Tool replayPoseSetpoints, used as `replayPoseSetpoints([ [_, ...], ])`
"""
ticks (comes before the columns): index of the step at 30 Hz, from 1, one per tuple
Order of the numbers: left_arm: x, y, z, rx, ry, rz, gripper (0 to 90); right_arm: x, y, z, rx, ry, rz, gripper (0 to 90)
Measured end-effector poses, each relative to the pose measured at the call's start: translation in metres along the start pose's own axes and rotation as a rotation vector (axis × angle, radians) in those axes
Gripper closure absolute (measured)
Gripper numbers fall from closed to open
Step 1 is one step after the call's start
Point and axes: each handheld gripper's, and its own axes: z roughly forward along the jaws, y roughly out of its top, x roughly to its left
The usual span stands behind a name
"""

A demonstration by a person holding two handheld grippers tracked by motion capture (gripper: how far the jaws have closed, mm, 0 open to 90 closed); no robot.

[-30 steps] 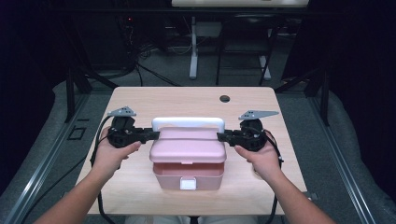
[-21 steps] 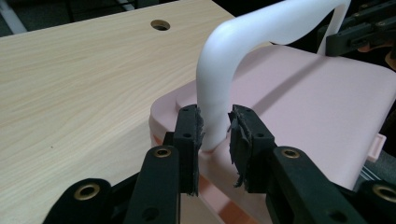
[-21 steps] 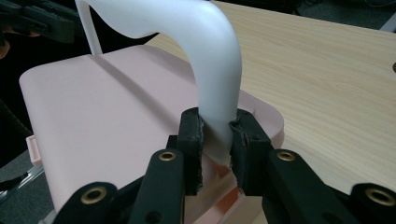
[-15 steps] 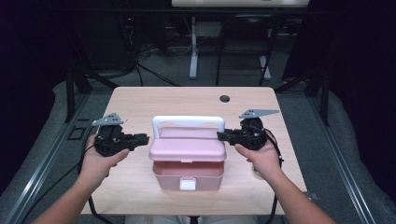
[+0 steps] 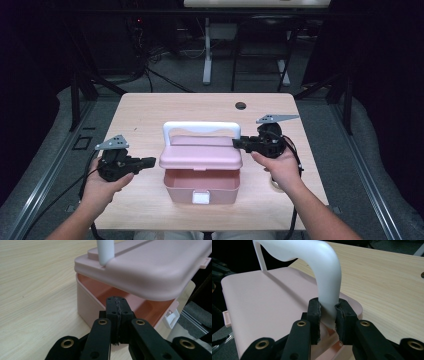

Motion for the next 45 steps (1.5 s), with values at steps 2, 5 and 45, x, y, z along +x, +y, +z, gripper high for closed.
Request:
replayPoseSetpoints([
  [2,-0.001,0.000,0.001,0.003,-0.003,0.003,89.9,0.000,0.000,0.000,0.000,0.000,0.001,74.6],
  [5,-0.004,-0.001,0.006,0.009,-0.013,0.011,90.0,0.000,0.000,0.000,0.005,-0.002,0.002,74.6],
  [45,-0.024,0.015,0.030,0.049,-0.065,0.060,89.9,-0.004,0.002,-0.001,-0.013,-0.010,0.030,68.5],
])
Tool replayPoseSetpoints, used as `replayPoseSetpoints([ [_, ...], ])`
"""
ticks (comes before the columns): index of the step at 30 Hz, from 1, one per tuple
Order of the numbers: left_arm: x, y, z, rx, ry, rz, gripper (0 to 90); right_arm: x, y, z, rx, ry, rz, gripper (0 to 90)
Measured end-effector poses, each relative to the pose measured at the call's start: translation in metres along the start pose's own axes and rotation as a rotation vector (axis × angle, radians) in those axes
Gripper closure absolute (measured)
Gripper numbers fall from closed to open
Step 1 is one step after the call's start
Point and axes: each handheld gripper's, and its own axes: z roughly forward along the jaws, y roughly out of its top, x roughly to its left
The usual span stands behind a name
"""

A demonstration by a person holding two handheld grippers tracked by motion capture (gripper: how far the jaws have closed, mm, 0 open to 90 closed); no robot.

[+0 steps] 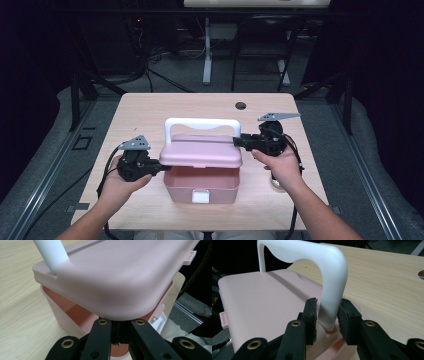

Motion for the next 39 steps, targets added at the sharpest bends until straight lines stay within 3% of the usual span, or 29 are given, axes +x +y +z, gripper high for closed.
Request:
replayPoseSetpoints([
  [13,0.001,0.003,0.001,0.003,0.004,-0.010,89.9,0.000,0.002,-0.005,-0.017,-0.007,-0.004,68.5],
  [23,0.002,0.009,-0.001,-0.004,0.014,-0.006,89.9,-0.004,-0.003,-0.027,-0.071,-0.008,0.005,73.1],
  [28,0.002,0.014,-0.002,-0.010,0.022,-0.008,89.7,-0.005,-0.014,-0.034,-0.075,-0.013,-0.004,78.3],
  [34,0.005,0.020,-0.004,-0.027,0.027,-0.013,89.7,-0.007,-0.030,-0.033,-0.080,-0.007,0.012,82.6],
  [39,0.007,0.026,-0.005,-0.037,0.035,-0.013,89.8,-0.004,-0.043,-0.028,-0.064,-0.018,-0.005,85.7],
])
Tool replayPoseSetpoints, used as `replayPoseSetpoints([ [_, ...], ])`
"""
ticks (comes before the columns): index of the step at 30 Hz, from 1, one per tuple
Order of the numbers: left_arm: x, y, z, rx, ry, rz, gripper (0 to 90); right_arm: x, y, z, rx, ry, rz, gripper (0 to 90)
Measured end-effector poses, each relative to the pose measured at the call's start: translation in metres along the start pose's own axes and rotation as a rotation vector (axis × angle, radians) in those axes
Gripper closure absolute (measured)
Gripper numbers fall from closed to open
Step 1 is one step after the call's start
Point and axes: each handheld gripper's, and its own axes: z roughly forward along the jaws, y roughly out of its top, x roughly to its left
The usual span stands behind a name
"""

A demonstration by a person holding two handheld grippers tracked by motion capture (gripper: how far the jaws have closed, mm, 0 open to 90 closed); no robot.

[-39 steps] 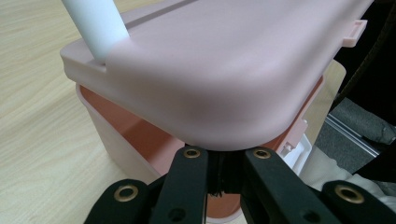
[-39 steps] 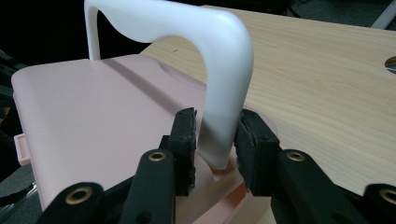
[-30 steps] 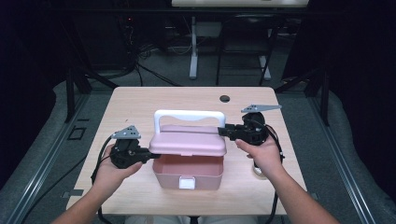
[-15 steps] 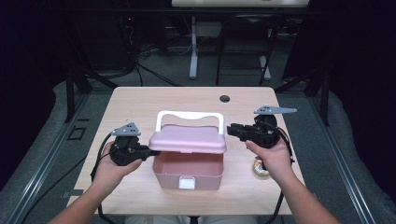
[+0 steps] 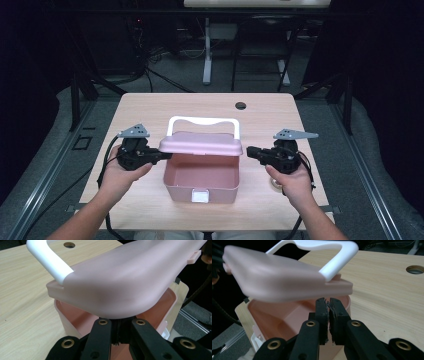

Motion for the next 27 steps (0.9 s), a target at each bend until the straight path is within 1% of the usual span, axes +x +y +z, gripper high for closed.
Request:
replayPoseSetpoints([
  [2,0.000,0.002,0.000,-0.001,0.004,-0.001,89.8,0.003,-0.004,0.002,0.009,-0.002,-0.017,86.5],
  [3,0.001,0.004,0.000,-0.002,0.006,0.001,89.8,0.008,-0.007,0.004,0.024,-0.003,-0.042,86.7],
  [4,0.001,0.005,0.000,-0.004,0.006,-0.005,89.8,0.008,-0.007,0.004,0.024,-0.003,-0.042,86.7],
  [5,0.001,0.006,0.000,-0.004,0.008,-0.004,89.8,0.013,-0.011,0.008,0.033,0.000,-0.067,86.8],
  [6,0.002,0.008,-0.001,-0.004,0.014,0.002,89.8,0.013,-0.011,0.008,0.033,0.000,-0.067,86.8],
  [10,0.004,0.014,-0.001,-0.008,0.013,-0.012,89.6,0.022,-0.019,0.015,0.057,0.012,-0.102,86.6],
  [13,0.005,0.016,-0.001,-0.014,0.017,-0.015,89.3,0.029,-0.024,0.022,0.075,0.002,-0.130,84.7],
  [17,0.006,0.020,-0.001,-0.016,0.022,-0.020,89.0,0.032,-0.027,0.025,0.076,-0.004,-0.125,84.6],
  [18,0.007,0.021,-0.001,-0.015,0.023,-0.014,88.8,0.032,-0.027,0.026,0.081,0.001,-0.120,84.6],
  [20,0.007,0.022,-0.001,-0.021,0.026,-0.018,88.5,0.033,-0.029,0.028,0.082,0.004,-0.126,86.4],
  [22,0.008,0.024,-0.001,-0.024,0.029,-0.021,88.5,0.035,-0.031,0.031,0.092,0.033,-0.129,87.4],
  [23,0.008,0.025,0.000,-0.026,0.030,-0.023,88.4,0.035,-0.032,0.031,0.096,0.034,-0.133,87.7],
  [24,0.008,0.026,0.000,-0.026,0.032,-0.019,88.4,0.036,-0.034,0.034,0.099,0.046,-0.128,88.1],
  [27,0.009,0.029,0.000,-0.024,0.038,-0.019,88.4,0.036,-0.036,0.036,0.099,0.050,-0.123,88.5],
])
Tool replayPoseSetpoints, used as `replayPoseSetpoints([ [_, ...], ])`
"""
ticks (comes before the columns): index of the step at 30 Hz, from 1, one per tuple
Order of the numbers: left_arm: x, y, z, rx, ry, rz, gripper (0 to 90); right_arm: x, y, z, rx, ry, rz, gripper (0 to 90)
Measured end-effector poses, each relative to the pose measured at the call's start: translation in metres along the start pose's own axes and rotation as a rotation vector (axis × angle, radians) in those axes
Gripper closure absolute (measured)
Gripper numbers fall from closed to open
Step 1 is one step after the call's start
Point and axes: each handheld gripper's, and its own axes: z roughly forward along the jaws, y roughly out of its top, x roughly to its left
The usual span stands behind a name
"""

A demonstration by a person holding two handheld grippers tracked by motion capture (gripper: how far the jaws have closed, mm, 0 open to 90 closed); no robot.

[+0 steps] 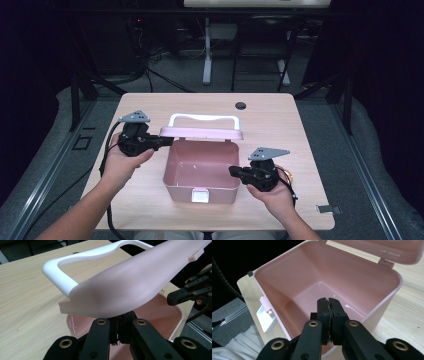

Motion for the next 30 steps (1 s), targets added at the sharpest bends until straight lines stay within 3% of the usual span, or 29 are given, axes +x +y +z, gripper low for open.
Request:
replayPoseSetpoints([
  [16,0.003,0.008,0.002,0.003,0.020,-0.003,89.8,0.009,-0.008,0.016,0.061,0.021,-0.037,89.8],
  [30,0.006,0.012,0.003,0.008,0.023,-0.004,90.0,0.013,-0.014,0.022,0.080,0.019,-0.023,90.0],
])
